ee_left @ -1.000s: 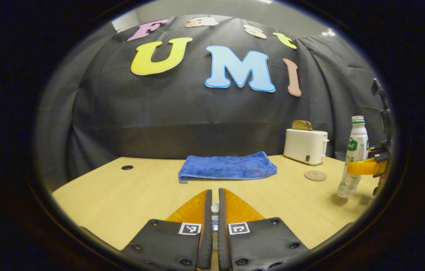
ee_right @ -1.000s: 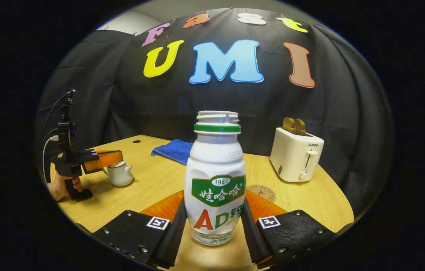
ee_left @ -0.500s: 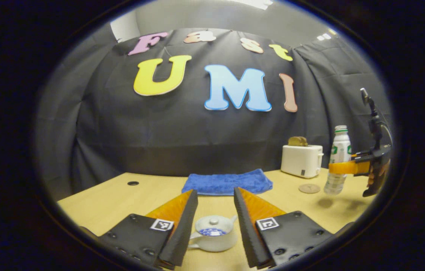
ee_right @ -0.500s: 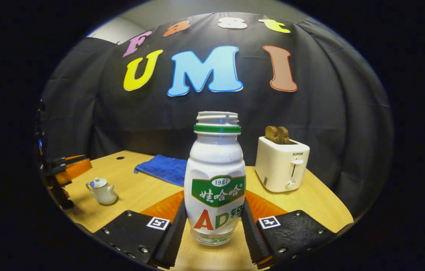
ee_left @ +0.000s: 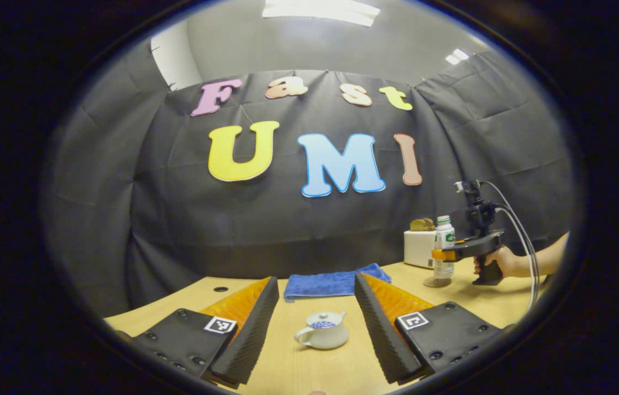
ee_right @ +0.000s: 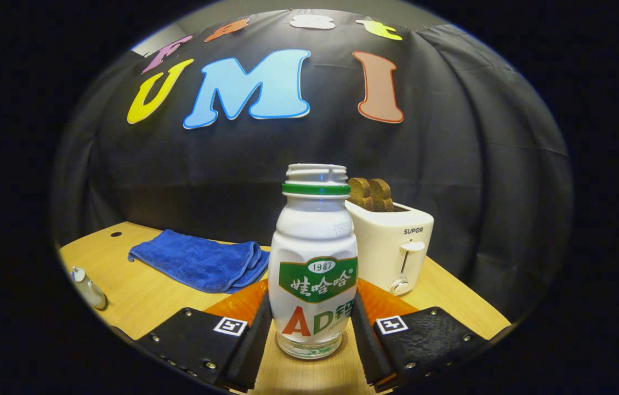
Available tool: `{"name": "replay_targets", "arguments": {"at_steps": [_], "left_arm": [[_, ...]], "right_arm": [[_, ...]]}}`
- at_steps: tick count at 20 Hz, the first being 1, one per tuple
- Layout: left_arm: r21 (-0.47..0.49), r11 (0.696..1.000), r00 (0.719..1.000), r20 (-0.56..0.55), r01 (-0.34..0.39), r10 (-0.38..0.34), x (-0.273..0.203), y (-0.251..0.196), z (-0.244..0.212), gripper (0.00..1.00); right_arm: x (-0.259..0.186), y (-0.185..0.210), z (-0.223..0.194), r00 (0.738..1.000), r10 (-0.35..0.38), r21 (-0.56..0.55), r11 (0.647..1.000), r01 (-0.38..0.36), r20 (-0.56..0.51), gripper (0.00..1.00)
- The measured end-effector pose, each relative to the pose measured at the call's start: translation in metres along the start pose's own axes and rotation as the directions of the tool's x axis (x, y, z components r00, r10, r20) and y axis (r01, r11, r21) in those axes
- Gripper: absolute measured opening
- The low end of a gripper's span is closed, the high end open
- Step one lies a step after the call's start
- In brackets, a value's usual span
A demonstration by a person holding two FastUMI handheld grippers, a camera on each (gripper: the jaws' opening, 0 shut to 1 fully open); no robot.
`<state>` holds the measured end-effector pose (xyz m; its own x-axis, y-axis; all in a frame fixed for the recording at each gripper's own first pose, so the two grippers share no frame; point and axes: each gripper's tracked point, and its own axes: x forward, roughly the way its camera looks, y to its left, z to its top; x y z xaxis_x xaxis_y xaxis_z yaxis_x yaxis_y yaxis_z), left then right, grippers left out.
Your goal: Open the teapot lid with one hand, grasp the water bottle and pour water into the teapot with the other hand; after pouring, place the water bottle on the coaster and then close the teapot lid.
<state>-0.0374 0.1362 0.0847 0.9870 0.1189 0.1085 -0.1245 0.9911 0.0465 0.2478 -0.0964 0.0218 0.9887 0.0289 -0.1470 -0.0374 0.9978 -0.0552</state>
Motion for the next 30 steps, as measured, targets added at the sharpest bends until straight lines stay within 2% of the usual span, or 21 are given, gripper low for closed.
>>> {"name": "replay_targets", "arguments": {"at_steps": [6,11,15,17,19,21,25,26,27,28,30], "left_arm": [[-0.025,1.000,0.999,-0.031,0.016,-0.017,0.006,-0.004,-0.018,1.00],[-0.022,0.999,0.998,-0.041,0.038,-0.039,0.008,-0.016,-0.022,1.00],[0.002,0.999,0.998,-0.043,0.046,-0.046,0.008,-0.021,-0.022,1.00],[-0.007,0.999,0.998,-0.040,0.050,-0.050,0.008,-0.024,-0.022,1.00],[-0.041,0.999,0.999,-0.029,0.036,-0.037,0.006,-0.022,-0.020,1.00],[-0.066,0.997,0.999,-0.009,0.034,-0.035,0.003,-0.025,-0.015,1.00],[-0.035,0.999,1.000,0.013,0.005,-0.004,0.003,-0.042,-0.021,0.96],[-0.036,0.999,1.000,0.006,-0.019,0.019,0.009,-0.048,-0.029,0.96],[-0.039,0.999,0.999,-0.011,-0.030,0.030,0.015,-0.058,-0.044,0.97],[-0.039,0.999,0.999,-0.040,-0.032,0.031,0.022,-0.069,-0.059,0.99],[-0.046,0.998,0.990,-0.133,-0.046,0.039,0.028,-0.080,-0.097,1.00]], "right_arm": [[0.020,0.000,-0.015,0.999,-0.033,0.017,0.999,0.033,-0.018,0.70],[0.016,-0.004,-0.015,0.999,-0.032,0.041,0.999,0.033,-0.017,0.71],[0.015,-0.004,-0.017,1.000,-0.029,0.009,1.000,0.029,-0.010,0.71],[0.015,-0.004,-0.016,1.000,-0.024,0.017,1.000,0.024,0.000,0.71],[0.010,-0.013,-0.015,0.999,-0.049,0.012,0.999,0.049,-0.002,0.75],[-0.016,-0.018,0.013,0.995,-0.053,0.103,0.994,0.044,0.080,0.89],[-0.133,-0.007,0.060,0.970,-0.060,0.215,0.977,0.008,0.235,0.91],[-0.164,0.007,0.068,0.959,-0.061,0.215,0.977,0.000,0.277,0.93],[-0.189,0.029,0.065,0.955,-0.025,0.164,0.986,-0.026,0.296,0.93],[-0.210,0.048,0.054,0.958,0.001,0.103,0.994,-0.032,0.286,0.93],[-0.232,0.075,0.031,0.957,0.007,0.055,0.998,-0.023,0.288,0.93]]}}
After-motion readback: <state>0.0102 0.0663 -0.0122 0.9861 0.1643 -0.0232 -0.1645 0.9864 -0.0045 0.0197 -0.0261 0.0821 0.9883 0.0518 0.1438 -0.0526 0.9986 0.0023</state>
